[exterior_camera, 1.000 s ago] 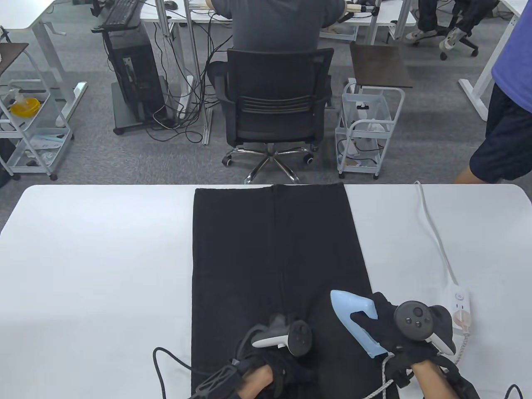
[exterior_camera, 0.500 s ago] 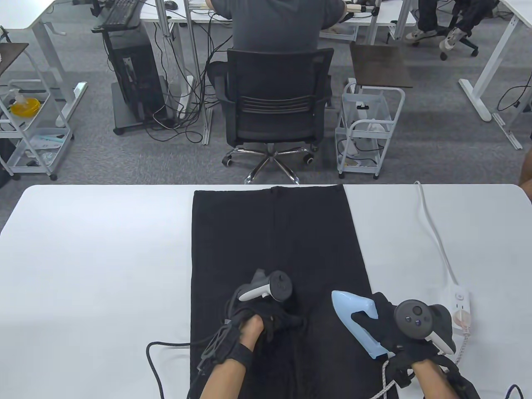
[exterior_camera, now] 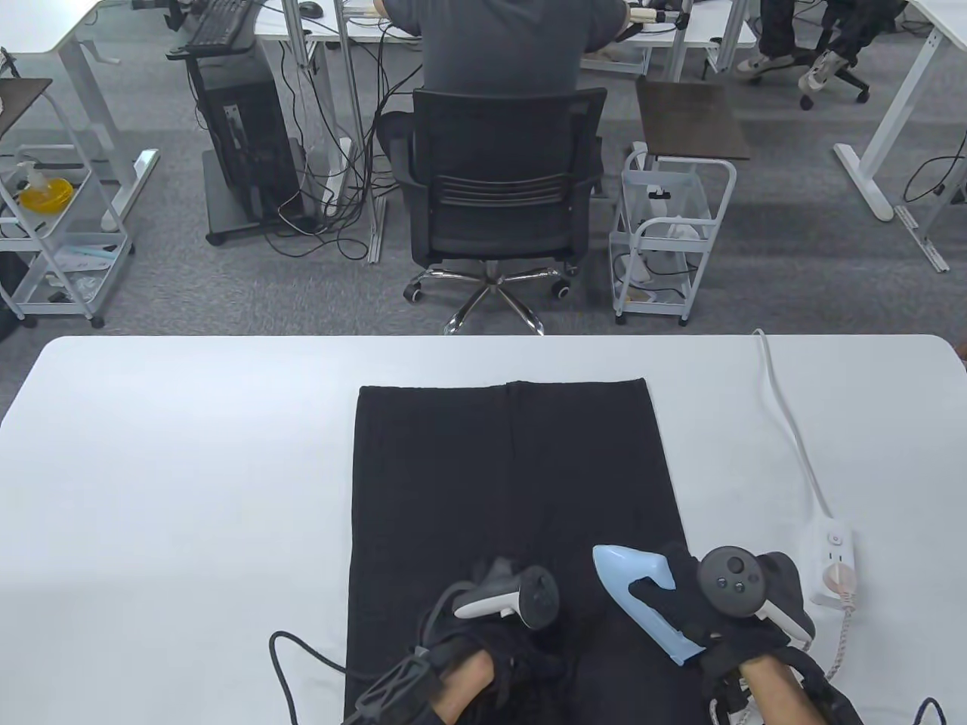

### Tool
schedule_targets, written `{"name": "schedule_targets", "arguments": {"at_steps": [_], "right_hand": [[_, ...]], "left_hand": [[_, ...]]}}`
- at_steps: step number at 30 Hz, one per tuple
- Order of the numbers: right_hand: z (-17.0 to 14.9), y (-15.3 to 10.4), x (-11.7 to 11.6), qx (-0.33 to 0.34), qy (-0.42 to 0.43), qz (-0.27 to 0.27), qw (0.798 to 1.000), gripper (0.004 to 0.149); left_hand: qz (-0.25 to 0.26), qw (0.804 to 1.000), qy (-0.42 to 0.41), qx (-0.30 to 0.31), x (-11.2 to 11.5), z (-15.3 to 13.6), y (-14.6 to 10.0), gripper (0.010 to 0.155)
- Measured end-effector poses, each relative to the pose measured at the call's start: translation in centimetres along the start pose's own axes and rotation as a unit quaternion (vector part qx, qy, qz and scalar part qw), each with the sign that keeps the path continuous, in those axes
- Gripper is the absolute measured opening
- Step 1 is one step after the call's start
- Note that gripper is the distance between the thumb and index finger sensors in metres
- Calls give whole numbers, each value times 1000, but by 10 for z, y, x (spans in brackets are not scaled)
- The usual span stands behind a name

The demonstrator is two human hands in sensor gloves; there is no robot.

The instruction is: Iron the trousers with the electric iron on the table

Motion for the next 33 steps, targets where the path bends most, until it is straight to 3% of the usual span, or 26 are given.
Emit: {"name": "schedule_targets", "arguments": {"at_steps": [7, 11, 19, 24, 30, 33], "right_hand": [[20, 31, -18, -8, -123, 96, 988, 52], [31, 73, -33, -12, -184, 122, 975, 56], [12, 182, -21, -103, -153, 96, 978, 56], [-10, 226, -10, -176, -137, 61, 973, 57], [-19, 238, -9, -210, -123, 95, 965, 58], [-16, 230, -11, -209, -138, 78, 965, 59]], "left_hand": [[-16, 999, 32, 1, 13, 23, -11, 111], [-23, 999, 33, 4, 13, 23, -10, 111], [-24, 999, 38, 3, 12, 24, -10, 110], [-24, 999, 43, 1, 12, 24, -11, 110], [-27, 999, 43, 2, 13, 23, -11, 108], [-30, 999, 43, 1, 13, 23, -12, 108]]}}
Point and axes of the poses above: the tracker on the back of each hand, its own z axis roughly to the thumb side, its own y axis roughly from the wrist to the fingertips, x = y × z, the point moved 2 cm from there along y, roughly from the wrist to the fingertips, and after that the axes turned 3 degrees about y, right-handed, at the moved point
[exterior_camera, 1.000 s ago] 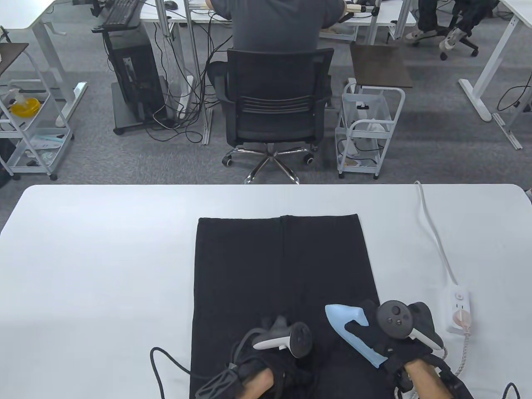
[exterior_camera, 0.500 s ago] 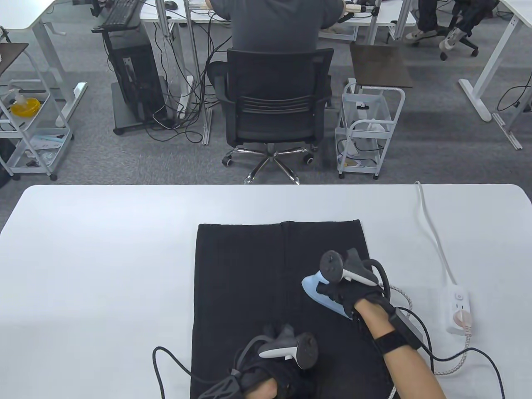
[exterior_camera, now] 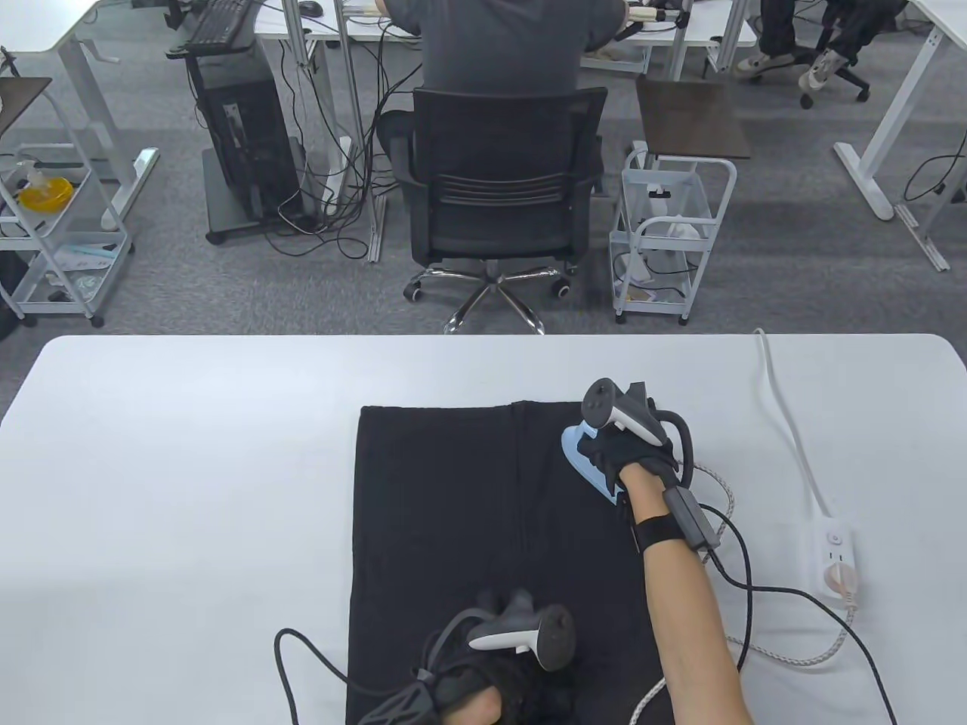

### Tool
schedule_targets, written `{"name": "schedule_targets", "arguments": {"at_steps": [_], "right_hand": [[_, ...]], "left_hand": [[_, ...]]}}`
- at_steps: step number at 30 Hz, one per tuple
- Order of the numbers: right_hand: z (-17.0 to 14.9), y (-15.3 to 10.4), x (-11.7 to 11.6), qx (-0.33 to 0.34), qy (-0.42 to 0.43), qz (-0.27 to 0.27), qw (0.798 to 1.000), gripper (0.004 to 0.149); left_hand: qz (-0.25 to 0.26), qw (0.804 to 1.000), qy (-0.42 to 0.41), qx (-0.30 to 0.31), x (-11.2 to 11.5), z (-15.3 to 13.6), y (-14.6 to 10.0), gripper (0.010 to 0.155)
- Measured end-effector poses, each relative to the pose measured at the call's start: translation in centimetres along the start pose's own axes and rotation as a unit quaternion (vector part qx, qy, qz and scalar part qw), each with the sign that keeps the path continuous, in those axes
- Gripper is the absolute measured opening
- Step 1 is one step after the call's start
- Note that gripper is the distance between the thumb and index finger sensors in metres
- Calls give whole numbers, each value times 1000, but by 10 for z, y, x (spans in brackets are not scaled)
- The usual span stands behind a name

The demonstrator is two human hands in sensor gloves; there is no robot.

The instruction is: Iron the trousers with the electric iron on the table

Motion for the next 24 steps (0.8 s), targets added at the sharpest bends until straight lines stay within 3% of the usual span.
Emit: {"name": "schedule_targets", "arguments": {"at_steps": [5, 10, 17, 24], "right_hand": [[0, -20, -7, 38, -5, 17, 999, 53], [-2, -62, -22, 103, -4, 60, 993, 50], [-12, -145, -48, 183, -30, 41, 982, 52], [-26, -184, -60, 203, -36, 41, 978, 52]], "left_hand": [[-2, 1000, 0, 0, 0, 0, 0, 107], [-1, 1000, -2, 1, 1, -1, 0, 107], [-2, 1000, 0, 0, 1, -1, 0, 107], [0, 1000, 1, 2, 1, -1, 0, 107]]}}
Point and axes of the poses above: the tracker on the back of each hand, its own z axis roughly to the thumb side, its own y axis roughly from the wrist to the fingertips, x = y × z, the point moved 2 cm from there along y, roughly from the wrist to the fingertips, and after that the axes turned 3 degrees about y, right-handed, at the moved point
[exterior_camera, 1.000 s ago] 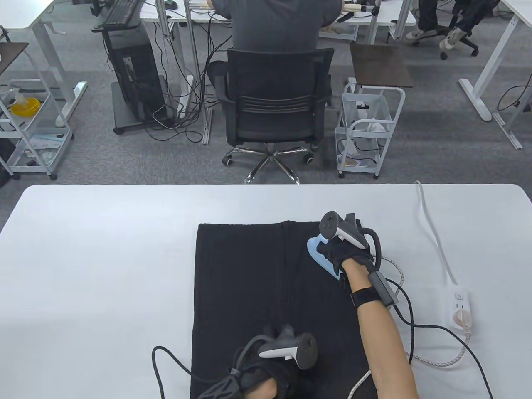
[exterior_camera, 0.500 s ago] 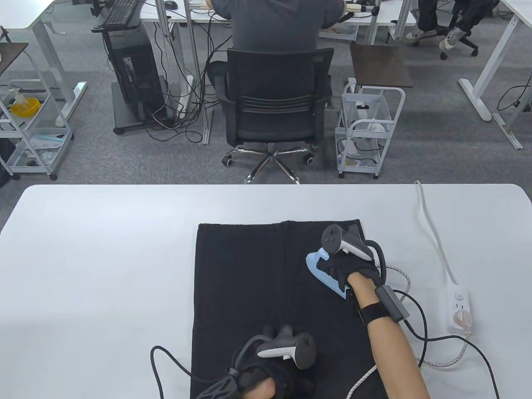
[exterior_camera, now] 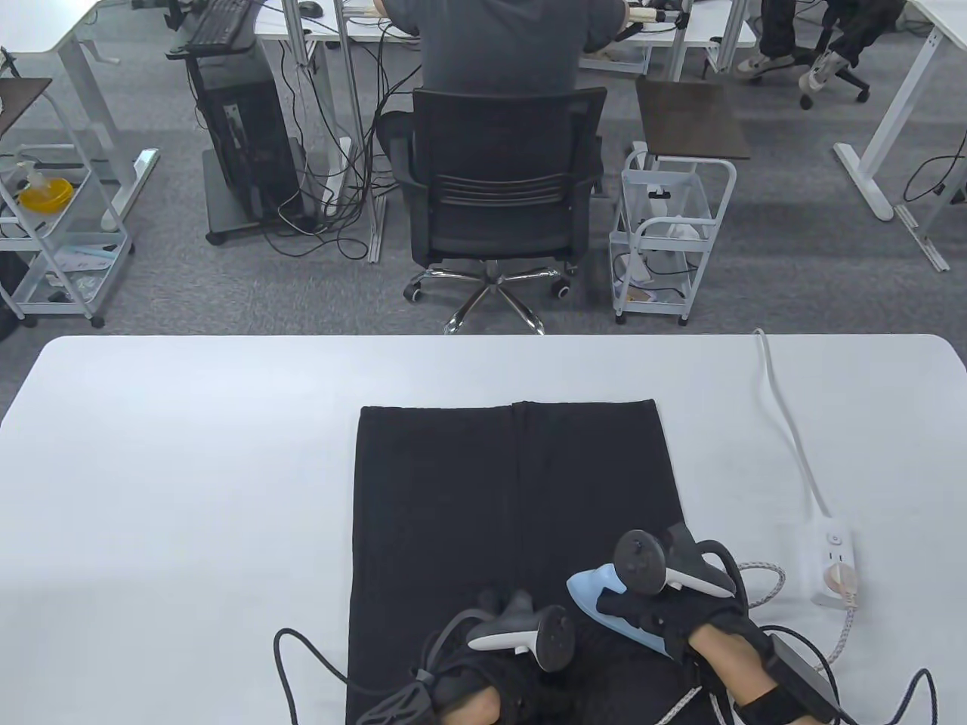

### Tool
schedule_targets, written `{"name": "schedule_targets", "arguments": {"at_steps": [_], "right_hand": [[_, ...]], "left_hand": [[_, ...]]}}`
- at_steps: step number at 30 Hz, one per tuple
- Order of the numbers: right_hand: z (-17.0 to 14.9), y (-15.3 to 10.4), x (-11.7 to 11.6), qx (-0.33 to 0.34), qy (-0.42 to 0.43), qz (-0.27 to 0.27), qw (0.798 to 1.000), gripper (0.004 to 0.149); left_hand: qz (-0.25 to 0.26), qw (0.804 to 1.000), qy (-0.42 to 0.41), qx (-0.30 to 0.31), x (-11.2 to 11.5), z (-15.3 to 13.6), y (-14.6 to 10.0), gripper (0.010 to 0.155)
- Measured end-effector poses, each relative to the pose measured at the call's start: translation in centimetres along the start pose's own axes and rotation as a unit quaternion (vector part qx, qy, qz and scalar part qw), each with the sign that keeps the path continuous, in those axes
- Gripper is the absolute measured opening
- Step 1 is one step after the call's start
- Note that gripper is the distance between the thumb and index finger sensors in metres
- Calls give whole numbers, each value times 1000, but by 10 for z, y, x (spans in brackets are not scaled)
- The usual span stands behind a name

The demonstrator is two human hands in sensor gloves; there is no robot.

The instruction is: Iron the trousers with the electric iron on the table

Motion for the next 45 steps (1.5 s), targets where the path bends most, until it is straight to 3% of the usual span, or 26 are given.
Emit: {"name": "schedule_targets", "arguments": {"at_steps": [7, 16, 23, 32, 39, 45], "right_hand": [[-10, 29, 12, -17, 12, -24, 999, 53], [-44, 118, 51, -143, 57, -49, 987, 54], [-64, 161, 69, -203, 80, -58, 974, 54], [-54, 147, 62, -185, 76, -27, 979, 54], [-30, 105, 42, -113, 58, -6, 992, 53], [-7, 51, 19, -61, 44, -1, 997, 53]], "left_hand": [[1, 1000, -5, 1, 0, 1, 0, 107], [3, 1000, -9, 4, 1, 1, 1, 107], [3, 1000, -9, 4, 1, 0, 1, 107], [0, 1000, -11, 2, 2, 0, 1, 107], [0, 1000, -13, 2, 2, -1, 1, 107], [-2, 1000, -17, 2, 2, -1, 1, 107]]}}
Point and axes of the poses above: the tracker on the back of each hand, its own z axis roughly to the thumb side, its own y axis roughly from the wrist to the fingertips, x = y × z, the point moved 2 cm from there along y, roughly from the wrist to the fingertips, and after that the axes turned 3 degrees about y, right-handed, at the moved point
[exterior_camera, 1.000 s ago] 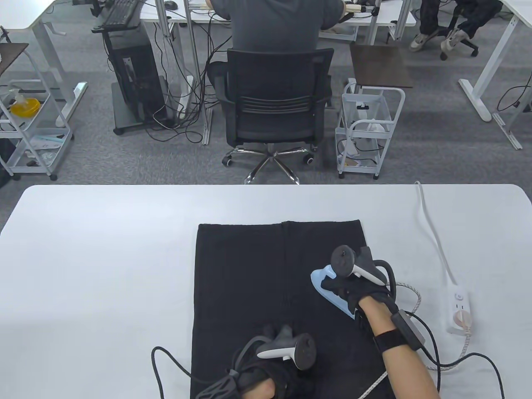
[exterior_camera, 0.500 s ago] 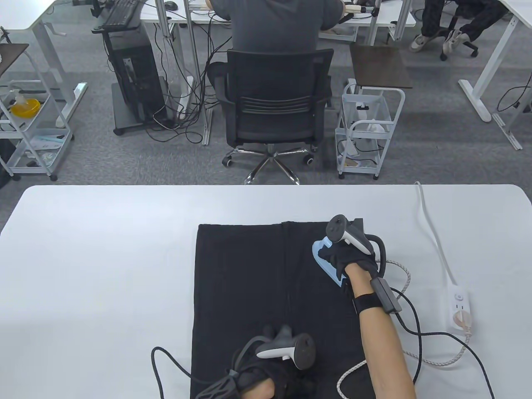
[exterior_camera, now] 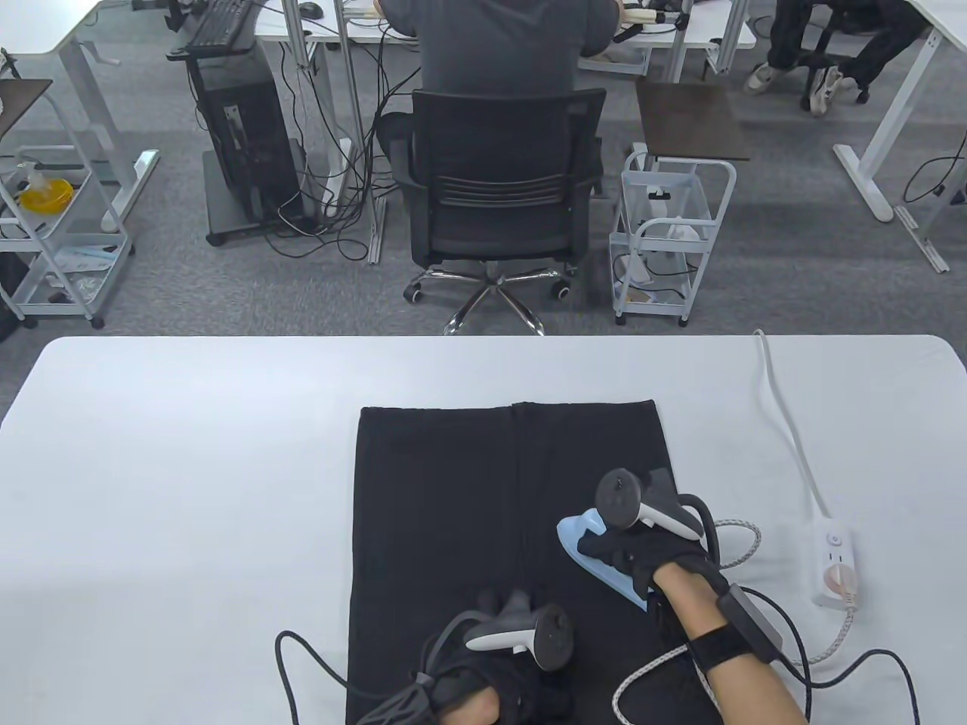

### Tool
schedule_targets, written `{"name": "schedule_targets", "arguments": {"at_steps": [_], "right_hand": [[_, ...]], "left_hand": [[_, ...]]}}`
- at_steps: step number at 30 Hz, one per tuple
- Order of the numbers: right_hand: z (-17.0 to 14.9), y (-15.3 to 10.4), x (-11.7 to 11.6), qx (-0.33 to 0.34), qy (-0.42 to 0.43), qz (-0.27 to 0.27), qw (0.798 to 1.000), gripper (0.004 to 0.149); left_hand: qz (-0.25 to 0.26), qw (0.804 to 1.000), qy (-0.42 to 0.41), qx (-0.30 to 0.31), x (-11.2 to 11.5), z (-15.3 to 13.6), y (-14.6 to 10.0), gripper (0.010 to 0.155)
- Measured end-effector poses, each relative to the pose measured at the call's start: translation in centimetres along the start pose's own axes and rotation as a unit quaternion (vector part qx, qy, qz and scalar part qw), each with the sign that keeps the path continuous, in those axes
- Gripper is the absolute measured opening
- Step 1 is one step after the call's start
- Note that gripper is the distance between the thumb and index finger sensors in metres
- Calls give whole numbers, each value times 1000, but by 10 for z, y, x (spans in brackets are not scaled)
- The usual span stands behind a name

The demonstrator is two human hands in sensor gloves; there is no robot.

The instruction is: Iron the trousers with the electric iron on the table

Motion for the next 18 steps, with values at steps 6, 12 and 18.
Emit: {"name": "schedule_targets", "arguments": {"at_steps": [6, 12, 18], "right_hand": [[4, -49, -20, 35, -13, 5, 999, 53], [1, -41, -16, 34, -8, -11, 999, 53], [-3, 1, 1, 8, 1, -24, 1000, 54]], "left_hand": [[1, 1000, -2, 0, 0, -1, 0, 107], [-4, 1000, -4, 0, 0, -1, 0, 107], [-4, 1000, -6, 1, 0, -2, 0, 106]]}}
Point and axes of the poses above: the tracker on the back of each hand, its own z axis roughly to the thumb side, its own y axis roughly from the wrist to the fingertips, x = y × z, the point moved 2 cm from there along y, roughly from the wrist to the fingertips, and after that the axes turned 3 degrees about y, right-handed, at the moved point
